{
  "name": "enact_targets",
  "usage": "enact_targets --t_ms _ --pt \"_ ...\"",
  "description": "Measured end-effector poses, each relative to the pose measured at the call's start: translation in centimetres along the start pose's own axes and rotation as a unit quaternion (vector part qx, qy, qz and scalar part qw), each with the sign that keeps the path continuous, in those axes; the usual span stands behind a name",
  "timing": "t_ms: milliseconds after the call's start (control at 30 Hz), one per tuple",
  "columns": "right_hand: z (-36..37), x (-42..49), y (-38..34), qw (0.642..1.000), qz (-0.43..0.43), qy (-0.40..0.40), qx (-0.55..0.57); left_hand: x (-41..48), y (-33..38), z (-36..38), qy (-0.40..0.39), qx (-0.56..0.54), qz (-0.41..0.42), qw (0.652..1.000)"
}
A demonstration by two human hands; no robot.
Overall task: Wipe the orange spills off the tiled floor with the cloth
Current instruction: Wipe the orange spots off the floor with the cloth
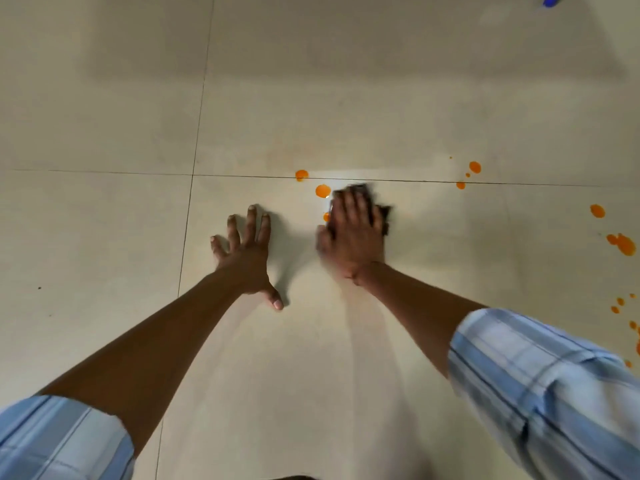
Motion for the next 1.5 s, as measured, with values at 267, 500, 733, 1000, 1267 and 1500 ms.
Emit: enact_targets --t_ms 267,500,733,1000,1267,1500 --pt "0.5 -7.2 1.8 0.983 -0.173 -0.045 -0.035 -1.0 0.2 -0.8 -0.007 0.013 0.001 1.0" --pt "1.4 -2.1 -5.6 0.98 -0.196 -0.017 -0.001 -0.9 -1.5 -1.0 0.031 0.022 -0.012 0.999" --pt "-0.2 -0.6 2.3 0.995 -0.095 0.003 -0.016 -0.9 -1.1 -0.6 -0.046 -0.019 -0.042 0.998" --pt "0.8 0.9 -8.5 0.955 -0.297 -0.021 -0.002 -0.5 -1.2 -0.5 -0.064 -0.032 -0.049 0.996" --pt "-1.2 6.1 -3.8 0.991 -0.131 0.01 0.007 -0.4 -1.4 -0.4 -0.061 -0.03 -0.046 0.997" --pt "2.1 -9.2 -6.4 0.934 -0.352 -0.062 0.003 -0.8 -1.5 -0.9 -0.047 -0.028 -0.044 0.998"
Point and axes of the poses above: each hand's wrist, its own x-axis towards the middle knuckle, its own z-axis out of the palm, y = z × x, the point moved 9 cm from there along x, towards the middle knuckle, and after that the axes turned 15 degrees about -z, right-handed, at the moved point
